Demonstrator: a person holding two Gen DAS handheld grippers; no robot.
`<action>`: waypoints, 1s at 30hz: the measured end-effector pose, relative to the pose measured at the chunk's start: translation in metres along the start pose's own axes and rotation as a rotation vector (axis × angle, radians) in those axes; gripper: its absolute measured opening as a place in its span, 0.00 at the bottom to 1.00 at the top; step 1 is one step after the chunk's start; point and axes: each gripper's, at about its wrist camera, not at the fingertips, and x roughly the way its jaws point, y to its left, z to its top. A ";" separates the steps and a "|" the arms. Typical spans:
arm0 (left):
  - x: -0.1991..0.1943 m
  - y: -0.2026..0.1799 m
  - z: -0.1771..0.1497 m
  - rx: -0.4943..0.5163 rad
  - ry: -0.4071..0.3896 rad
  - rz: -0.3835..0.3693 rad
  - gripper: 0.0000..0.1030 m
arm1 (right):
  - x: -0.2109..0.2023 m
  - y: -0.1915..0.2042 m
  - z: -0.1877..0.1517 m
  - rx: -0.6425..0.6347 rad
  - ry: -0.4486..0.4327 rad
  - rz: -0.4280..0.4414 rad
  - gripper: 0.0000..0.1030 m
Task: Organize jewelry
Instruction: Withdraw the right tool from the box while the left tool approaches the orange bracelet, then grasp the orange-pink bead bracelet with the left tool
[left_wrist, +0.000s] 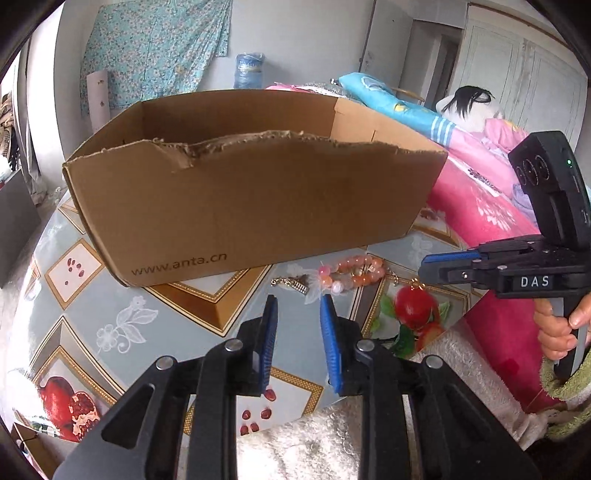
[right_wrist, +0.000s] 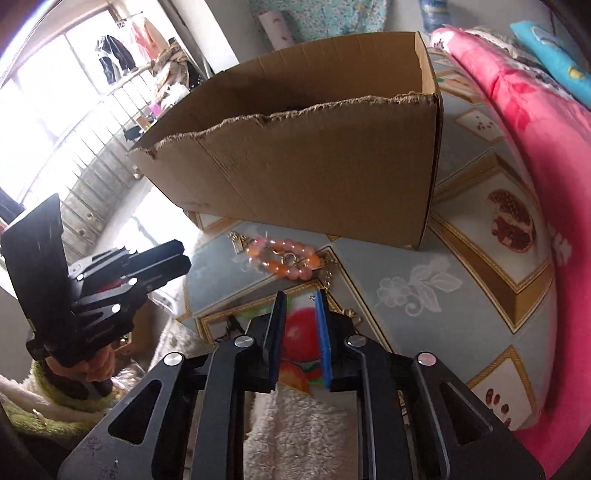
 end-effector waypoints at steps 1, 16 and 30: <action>0.003 0.000 0.000 0.007 -0.002 0.003 0.22 | 0.000 0.002 -0.001 -0.016 -0.006 -0.013 0.29; 0.015 -0.027 0.010 0.046 0.037 -0.036 0.22 | -0.011 -0.018 -0.017 0.076 0.038 -0.040 0.30; 0.064 -0.072 0.019 0.437 0.165 -0.030 0.22 | -0.004 -0.032 -0.001 0.149 0.034 0.029 0.26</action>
